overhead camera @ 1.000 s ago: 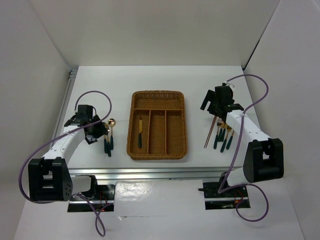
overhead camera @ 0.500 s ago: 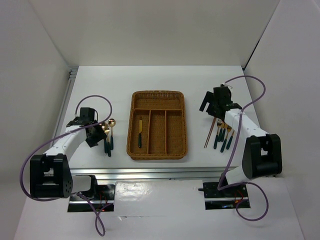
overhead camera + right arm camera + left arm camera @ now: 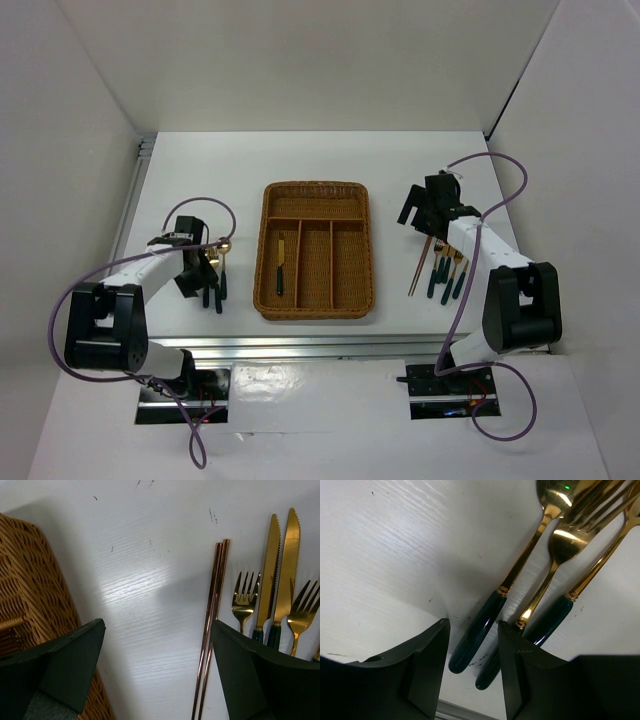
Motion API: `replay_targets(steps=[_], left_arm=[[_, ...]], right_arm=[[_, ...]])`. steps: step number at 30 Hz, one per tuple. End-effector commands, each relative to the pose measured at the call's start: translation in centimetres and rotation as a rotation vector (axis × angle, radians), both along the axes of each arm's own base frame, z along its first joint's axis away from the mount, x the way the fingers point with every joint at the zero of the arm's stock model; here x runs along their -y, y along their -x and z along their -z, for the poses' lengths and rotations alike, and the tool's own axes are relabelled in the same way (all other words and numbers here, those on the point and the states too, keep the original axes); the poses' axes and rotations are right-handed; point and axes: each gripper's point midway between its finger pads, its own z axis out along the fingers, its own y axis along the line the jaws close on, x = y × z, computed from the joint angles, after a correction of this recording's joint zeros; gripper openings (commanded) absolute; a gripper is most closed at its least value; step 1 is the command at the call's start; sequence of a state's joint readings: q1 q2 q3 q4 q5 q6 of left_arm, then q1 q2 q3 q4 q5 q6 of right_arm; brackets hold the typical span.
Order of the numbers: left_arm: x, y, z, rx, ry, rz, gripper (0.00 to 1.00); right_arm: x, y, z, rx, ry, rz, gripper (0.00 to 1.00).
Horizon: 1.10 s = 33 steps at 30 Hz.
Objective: Sort the eating utensils into containers
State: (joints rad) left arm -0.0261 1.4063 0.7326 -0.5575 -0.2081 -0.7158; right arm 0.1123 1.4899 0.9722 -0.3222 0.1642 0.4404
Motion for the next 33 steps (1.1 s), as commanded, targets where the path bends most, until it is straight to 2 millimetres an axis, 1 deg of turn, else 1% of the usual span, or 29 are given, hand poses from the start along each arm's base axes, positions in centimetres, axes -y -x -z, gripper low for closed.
replay_targets(steps=[1,4,5,7,8,12,13,14,20,21,25,26,27,28,30,31,33], left_arm=[[-0.2,-1.3,-0.8,0.037,-0.022,-0.023,0.57],[-0.4,-1.1,-0.3,0.018,-0.029,-0.034,0.57],[-0.4,-1.0,0.0,0.005,-0.03,-0.034,0.52],[-0.6,-0.8,0.5,-0.019,-0.043,-0.037,0.49],[-0.6,-1.1,0.3,-0.01,-0.043,-0.037,0.48],[-0.6,-1.0,1.0,-0.032,-0.044,-0.037,0.38],[-0.5,-0.6,1.2,-0.042,-0.036,-0.034,0.37],[-0.5,-0.8,1.4,-0.044,-0.035,-0.034,0.36],[-0.8,-0.6,1.2,-0.042,-0.054,-0.048,0.28],[-1.0,-1.2,0.6,-0.018,-0.063,-0.052,0.27],[-1.2,-1.2,-1.2,0.012,-0.072,-0.055,0.24],[-1.4,-1.7,-2.4,0.052,-0.082,-0.061,0.22],[-1.4,-1.6,-2.8,0.062,-0.082,-0.061,0.22],[-1.4,-2.2,-3.9,0.092,-0.08,-0.062,0.22],[-0.7,-2.8,-5.7,0.152,-0.056,-0.036,0.22],[-0.5,-3.6,-7.0,0.193,-0.056,-0.02,0.22],[0.6,-4.2,-8.6,0.234,-0.034,0.021,0.22]], right_arm=[[0.2,-1.3,-1.2,0.052,0.005,0.002,0.94],[0.4,-1.3,-1.2,0.053,0.012,0.008,0.94],[0.4,-1.3,-0.9,0.044,0.013,0.008,0.94],[0.4,-1.3,-0.9,0.043,0.013,0.008,0.94],[0.5,-1.4,-0.9,0.044,0.019,0.014,0.94],[0.6,-1.4,-0.9,0.044,0.019,0.014,0.94],[0.6,-1.4,-0.9,0.044,0.019,0.014,0.94],[0.6,-1.4,-0.9,0.044,0.019,0.014,0.94],[0.6,-1.4,-0.9,0.044,0.019,0.014,0.94],[0.5,-1.6,-1.3,0.053,0.018,0.014,0.94],[0.5,-1.6,-1.3,0.054,0.012,0.021,0.94],[0.5,-1.6,-1.3,0.054,0.012,0.021,0.94],[0.5,-1.6,-1.3,0.054,0.012,0.021,0.94],[0.5,-1.6,-1.3,0.054,0.012,0.021,0.94],[0.5,-1.9,-1.6,0.063,0.011,0.021,0.94],[0.5,-1.9,-1.6,0.063,0.011,0.021,0.94],[0.4,-2.0,-1.8,0.072,0.01,0.021,0.94]])
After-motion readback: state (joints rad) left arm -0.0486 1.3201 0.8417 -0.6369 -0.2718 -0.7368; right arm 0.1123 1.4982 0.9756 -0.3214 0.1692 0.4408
